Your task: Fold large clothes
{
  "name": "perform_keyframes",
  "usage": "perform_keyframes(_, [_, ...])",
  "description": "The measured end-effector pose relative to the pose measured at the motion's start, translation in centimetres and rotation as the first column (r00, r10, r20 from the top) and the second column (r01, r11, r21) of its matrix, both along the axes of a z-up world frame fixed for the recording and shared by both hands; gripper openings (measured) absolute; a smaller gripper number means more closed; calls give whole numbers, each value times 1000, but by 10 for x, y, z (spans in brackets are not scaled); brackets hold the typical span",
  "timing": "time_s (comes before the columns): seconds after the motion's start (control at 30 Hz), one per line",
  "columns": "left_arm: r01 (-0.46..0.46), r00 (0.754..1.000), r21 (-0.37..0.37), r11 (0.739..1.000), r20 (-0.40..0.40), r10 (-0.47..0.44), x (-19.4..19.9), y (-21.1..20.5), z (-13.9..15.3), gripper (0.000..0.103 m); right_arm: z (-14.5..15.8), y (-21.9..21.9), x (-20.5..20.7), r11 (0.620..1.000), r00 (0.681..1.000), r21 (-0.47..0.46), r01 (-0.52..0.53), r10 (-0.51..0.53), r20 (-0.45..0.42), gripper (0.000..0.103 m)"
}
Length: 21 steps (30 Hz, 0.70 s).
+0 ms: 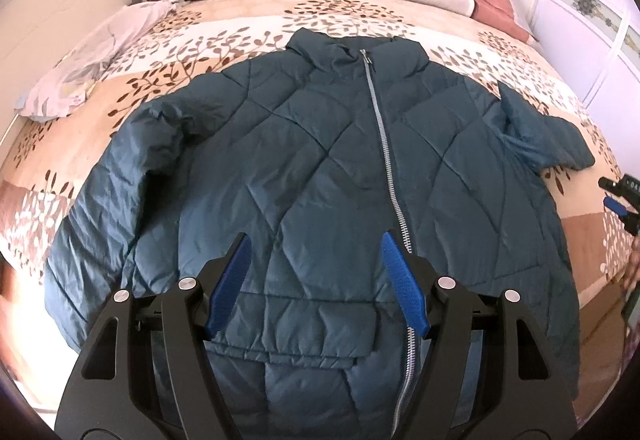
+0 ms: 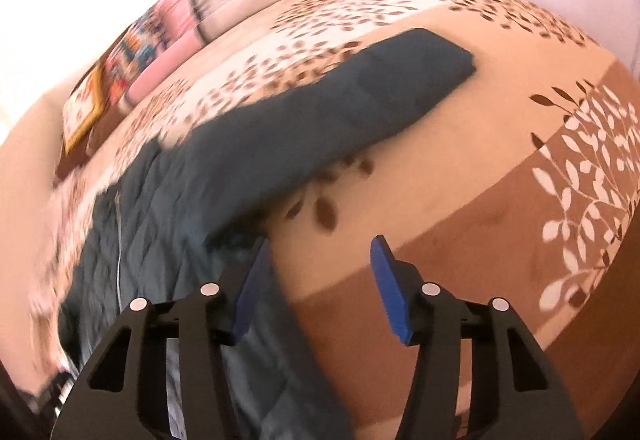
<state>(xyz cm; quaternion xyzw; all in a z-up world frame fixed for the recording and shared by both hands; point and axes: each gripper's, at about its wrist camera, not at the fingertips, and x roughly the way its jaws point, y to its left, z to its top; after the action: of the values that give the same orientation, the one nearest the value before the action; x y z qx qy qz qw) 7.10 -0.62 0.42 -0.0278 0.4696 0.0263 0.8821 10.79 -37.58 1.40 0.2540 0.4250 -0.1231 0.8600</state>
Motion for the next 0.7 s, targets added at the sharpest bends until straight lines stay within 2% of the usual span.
perform_keyframes(0.1, [-1, 1000, 1, 1000, -18, 1, 7, -4, -3, 67, -7, -34, 15, 994, 998, 94, 58, -59, 5, 51])
perform_keyframes(0.23, [-3, 1000, 4, 1000, -28, 3, 15, -13, 0, 67, -19, -73, 34, 966, 990, 218, 138, -143, 9, 51])
perform_keyframes(0.37, [-13, 1000, 10, 1000, -28, 13, 22, -17, 4, 67, -40, -106, 49, 918, 972, 327, 224, -233, -13, 51])
perform_keyframes(0.57, [-37, 998, 21, 999, -41, 38, 28, -17, 5, 67, -60, -129, 61, 868, 958, 420, 266, -288, -11, 51])
perform_keyframes(0.7, [-44, 998, 30, 999, -53, 45, 28, -21, 4, 67, -78, -144, 70, 814, 942, 500, 295, -334, -12, 51])
